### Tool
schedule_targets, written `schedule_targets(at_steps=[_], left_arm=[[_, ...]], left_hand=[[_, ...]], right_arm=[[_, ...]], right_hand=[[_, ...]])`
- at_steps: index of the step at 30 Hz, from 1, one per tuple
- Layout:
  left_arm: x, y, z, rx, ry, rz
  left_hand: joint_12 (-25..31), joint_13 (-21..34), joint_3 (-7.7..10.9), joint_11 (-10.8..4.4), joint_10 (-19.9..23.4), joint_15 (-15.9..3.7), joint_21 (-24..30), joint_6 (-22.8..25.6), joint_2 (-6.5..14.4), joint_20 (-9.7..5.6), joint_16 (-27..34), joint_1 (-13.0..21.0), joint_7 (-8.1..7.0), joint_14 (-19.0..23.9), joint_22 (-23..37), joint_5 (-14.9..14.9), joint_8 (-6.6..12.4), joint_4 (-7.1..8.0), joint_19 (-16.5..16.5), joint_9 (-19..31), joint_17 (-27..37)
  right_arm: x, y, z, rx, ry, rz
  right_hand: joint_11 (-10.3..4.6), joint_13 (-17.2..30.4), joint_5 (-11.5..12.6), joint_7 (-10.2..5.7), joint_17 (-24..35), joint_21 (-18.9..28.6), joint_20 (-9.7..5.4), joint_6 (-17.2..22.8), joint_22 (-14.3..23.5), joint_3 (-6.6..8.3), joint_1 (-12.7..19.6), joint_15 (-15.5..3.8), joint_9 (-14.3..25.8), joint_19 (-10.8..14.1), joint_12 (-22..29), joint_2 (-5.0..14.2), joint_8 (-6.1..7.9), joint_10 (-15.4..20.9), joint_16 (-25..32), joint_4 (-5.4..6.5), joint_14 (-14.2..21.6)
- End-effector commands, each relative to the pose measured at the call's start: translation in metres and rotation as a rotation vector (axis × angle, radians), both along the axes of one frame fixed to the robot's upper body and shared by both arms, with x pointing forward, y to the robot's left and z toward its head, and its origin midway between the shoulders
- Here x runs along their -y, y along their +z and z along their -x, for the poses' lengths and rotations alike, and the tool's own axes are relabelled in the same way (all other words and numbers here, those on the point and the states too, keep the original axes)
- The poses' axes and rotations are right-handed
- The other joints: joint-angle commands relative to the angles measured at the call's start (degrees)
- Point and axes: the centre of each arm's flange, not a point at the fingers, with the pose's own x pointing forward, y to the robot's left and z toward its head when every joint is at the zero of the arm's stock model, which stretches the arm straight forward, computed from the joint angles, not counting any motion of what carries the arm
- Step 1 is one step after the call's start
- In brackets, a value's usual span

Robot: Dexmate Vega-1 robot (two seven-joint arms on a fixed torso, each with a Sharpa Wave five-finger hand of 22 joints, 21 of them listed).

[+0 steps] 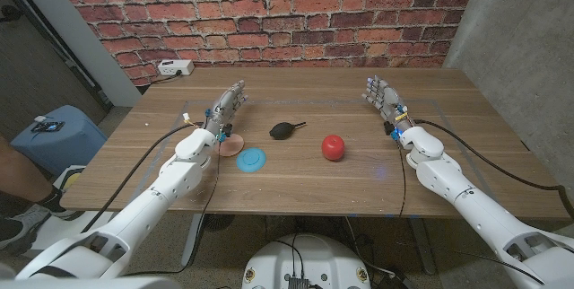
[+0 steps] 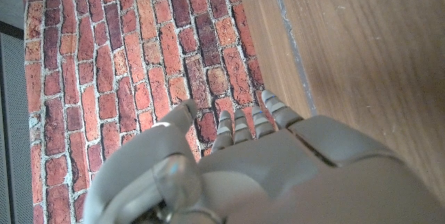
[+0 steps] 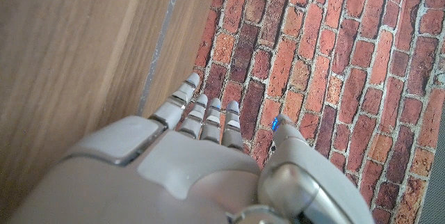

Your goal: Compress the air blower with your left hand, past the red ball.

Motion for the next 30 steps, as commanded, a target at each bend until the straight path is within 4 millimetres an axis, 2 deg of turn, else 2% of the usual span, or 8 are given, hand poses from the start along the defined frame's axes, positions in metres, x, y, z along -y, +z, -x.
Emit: schedule_targets(at_steps=[1, 30], left_arm=[[0.002, 0.007, -0.007, -0.006, -0.011, -0.022], [-0.009, 0.013, 0.006, -0.006, 0.006, -0.071]], left_hand=[[0.27, 0.28, 0.39, 0.14, 0.34, 0.57, 0.2, 0.34, -3.91, -0.05, 0.35, -3.35, 0.0, -0.07, 0.09, 0.25, 0.15, -0.2, 0.32, 0.11, 0.06], [0.23, 0.24, 0.64, 0.04, 0.16, 0.69, 0.11, 0.02, -4.59, 0.04, 0.23, -2.46, 0.19, -0.08, 0.04, 0.52, -0.07, -1.81, 0.24, 0.08, -0.08]], right_arm=[[-0.007, 0.007, -0.008, 0.005, 0.01, 0.003], [-0.008, 0.012, -0.009, 0.027, 0.008, 0.013]], right_hand=[[0.01, 0.06, 0.31, -0.04, 0.27, 0.34, -1.9, 0.42, 0.29, 0.51, 0.54, -0.54, 0.1, 0.36, 0.35, 0.22, 0.32, 0.56, 0.46, -0.1, 0.41], [-0.17, 0.06, 0.1, 0.03, 0.28, 0.29, -1.88, 0.15, 0.28, 0.6, 0.98, -0.51, 0.1, 0.3, 0.17, 0.01, 0.17, 0.12, 0.53, -0.57, 0.11]])
